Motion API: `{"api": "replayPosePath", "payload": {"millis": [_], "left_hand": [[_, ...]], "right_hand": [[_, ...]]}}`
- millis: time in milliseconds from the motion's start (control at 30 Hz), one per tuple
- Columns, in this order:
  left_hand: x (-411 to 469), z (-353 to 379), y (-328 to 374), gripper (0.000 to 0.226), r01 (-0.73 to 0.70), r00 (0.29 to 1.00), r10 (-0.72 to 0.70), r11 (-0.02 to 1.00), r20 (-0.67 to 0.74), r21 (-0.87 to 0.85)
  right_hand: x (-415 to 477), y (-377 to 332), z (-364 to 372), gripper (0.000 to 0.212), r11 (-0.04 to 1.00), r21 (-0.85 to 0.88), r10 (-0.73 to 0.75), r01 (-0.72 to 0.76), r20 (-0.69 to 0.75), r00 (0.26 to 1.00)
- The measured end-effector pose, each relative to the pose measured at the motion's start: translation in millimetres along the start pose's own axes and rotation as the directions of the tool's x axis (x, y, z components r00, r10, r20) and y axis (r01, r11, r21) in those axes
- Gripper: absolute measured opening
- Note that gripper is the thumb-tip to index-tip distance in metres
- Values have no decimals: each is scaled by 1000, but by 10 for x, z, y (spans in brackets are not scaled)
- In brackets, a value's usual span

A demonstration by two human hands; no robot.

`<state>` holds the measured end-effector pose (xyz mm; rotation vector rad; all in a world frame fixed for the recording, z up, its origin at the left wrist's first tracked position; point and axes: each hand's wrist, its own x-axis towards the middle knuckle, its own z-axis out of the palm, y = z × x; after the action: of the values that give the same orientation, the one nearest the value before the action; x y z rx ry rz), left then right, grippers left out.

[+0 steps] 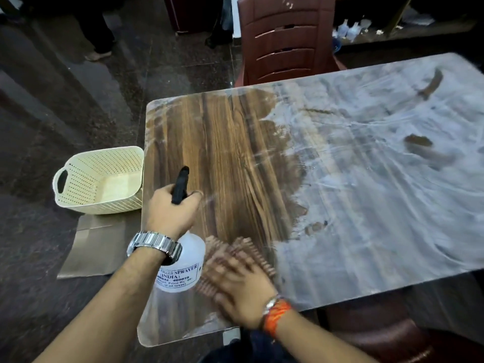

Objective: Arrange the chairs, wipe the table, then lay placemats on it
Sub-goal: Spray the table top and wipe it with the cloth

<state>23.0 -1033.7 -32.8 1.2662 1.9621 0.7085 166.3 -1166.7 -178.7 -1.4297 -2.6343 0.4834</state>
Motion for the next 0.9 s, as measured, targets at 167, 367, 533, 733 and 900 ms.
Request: {"api": "replayPosePath", "payload": {"millis": [167,367,533,733,900], "left_hand": [[-218,-13,-67,26,-42,997,42,999,60,-12],[-438,52,-255,29,-46,990,47,999,133,-18],[-564,81,-240,32,-86,986,84,996,143,3],[-678,116,-213,29,-94,985,91,996,146,8],[-936,345,-173,29,-86,981,85,996,177,-4]], "right_hand": [[-691,1125,-239,62,642,-23,750,-767,-188,634],[-190,-392,169,62,828,23,556,-560,-160,815],[240,-1253,313,54,970,95,235,-223,-152,960],[-496,-362,247,52,953,-50,289,-297,-127,949],[-1370,722,-90,55,762,-45,634,-646,-151,758]]}}
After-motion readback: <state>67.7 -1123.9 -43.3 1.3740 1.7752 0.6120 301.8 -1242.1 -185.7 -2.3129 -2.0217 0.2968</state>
